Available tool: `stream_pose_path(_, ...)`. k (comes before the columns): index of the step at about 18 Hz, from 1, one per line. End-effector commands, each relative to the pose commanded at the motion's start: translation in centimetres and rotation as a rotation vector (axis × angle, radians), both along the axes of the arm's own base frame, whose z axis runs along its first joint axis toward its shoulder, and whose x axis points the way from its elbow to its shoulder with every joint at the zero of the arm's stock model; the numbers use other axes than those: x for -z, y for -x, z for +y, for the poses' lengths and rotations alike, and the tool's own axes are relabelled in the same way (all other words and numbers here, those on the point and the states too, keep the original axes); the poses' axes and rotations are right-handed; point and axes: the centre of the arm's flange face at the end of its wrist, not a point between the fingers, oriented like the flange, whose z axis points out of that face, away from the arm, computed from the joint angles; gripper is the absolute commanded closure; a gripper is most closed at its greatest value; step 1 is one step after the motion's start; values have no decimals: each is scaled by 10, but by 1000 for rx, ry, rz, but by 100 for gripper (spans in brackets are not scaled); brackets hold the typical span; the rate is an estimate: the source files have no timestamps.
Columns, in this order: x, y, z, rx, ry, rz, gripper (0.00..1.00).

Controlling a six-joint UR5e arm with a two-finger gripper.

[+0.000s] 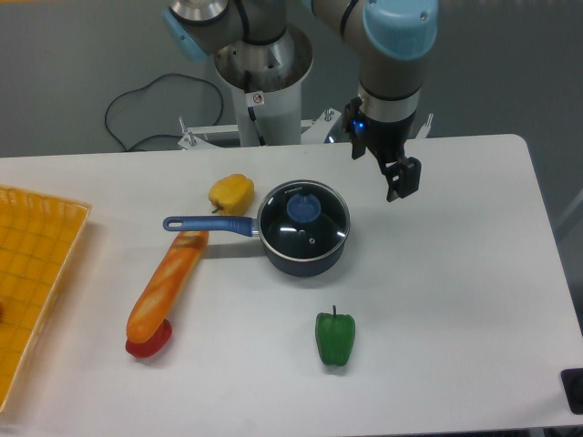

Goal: Open the lid
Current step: 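Move the open gripper over the blue knob of the glass lid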

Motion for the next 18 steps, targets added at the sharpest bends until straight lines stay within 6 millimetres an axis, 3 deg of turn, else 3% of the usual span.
stream_pose_path(8,3,-10,8,20,9,0,0)
stream_pose_path(14,35,-22,1,-43,31,-60,0)
stream_pose_path(18,38,-23,2,-174,31,-71,0)
